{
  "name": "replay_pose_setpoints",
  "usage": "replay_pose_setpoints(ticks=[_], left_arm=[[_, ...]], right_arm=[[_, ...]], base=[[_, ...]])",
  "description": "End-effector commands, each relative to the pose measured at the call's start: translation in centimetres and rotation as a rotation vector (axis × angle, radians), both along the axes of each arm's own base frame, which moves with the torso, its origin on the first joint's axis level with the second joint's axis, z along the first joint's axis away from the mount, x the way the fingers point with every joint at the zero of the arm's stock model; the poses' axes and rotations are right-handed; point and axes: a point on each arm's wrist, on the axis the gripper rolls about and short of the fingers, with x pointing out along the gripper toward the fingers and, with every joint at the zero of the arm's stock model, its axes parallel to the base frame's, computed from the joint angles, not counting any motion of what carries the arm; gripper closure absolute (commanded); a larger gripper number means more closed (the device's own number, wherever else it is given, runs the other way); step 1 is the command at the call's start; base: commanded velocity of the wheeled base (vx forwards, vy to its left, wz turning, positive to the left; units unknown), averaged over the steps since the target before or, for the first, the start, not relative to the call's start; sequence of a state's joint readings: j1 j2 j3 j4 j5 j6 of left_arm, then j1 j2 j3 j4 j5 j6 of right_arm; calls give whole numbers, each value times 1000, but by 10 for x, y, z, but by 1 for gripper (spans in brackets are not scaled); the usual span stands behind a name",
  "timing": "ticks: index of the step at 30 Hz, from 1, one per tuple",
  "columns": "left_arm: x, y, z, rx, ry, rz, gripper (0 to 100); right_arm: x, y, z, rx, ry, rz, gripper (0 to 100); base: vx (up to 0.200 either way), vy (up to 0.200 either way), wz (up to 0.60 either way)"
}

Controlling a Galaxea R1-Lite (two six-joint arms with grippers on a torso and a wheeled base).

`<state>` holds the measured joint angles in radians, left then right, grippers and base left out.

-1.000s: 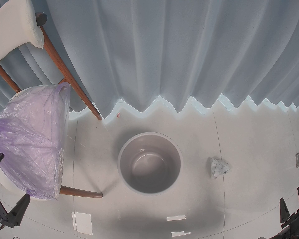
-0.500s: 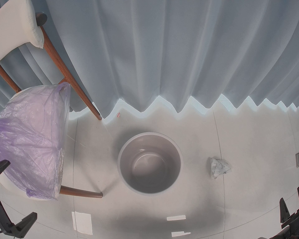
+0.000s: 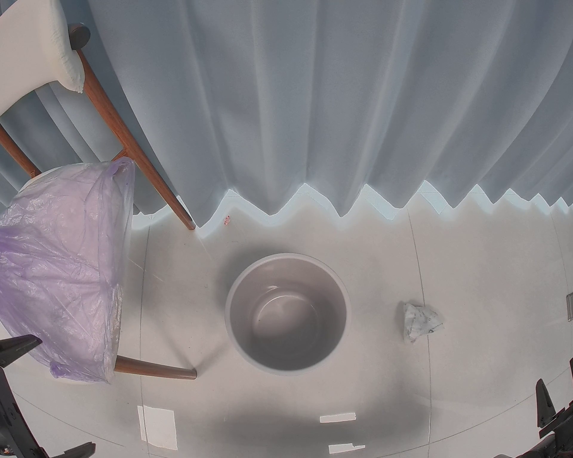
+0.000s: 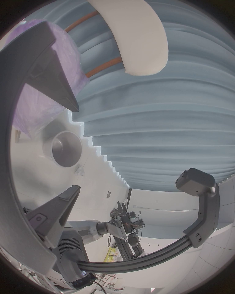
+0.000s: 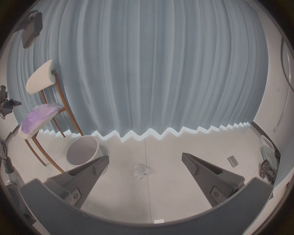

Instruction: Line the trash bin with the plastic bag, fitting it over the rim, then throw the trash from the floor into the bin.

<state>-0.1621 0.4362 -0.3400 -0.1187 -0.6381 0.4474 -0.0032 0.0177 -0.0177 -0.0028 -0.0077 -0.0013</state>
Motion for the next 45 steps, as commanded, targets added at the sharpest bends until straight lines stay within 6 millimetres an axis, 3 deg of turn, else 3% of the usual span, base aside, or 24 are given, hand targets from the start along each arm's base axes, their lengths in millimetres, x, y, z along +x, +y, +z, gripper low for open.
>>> replay_pose_setpoints(ticks=[1,5,10,17,31,45], left_arm=[[-1,0,-3,5,5,-59,0],[-1,-1,-4,7,5,-105,0],[-6,-2,-5,8,1,-300,0],[-4,-3,-14,21,24,-293,0],[16,-3,-16,232,-71,5,0],[21,4,-15,431,-153,362,0]], right_arm=[[0,0,-5,0,1,0,0],[0,0,-5,0,0,0,0],[0,0,-5,0,1,0,0],[0,0,-5,0,1,2,0],[0,0,-5,0,1,0,0],[0,0,-5,0,0,2,0]], base=[[0,0,0],[0,0,0],[0,0,0],[0,0,0],[0,0,0],[0,0,0]])
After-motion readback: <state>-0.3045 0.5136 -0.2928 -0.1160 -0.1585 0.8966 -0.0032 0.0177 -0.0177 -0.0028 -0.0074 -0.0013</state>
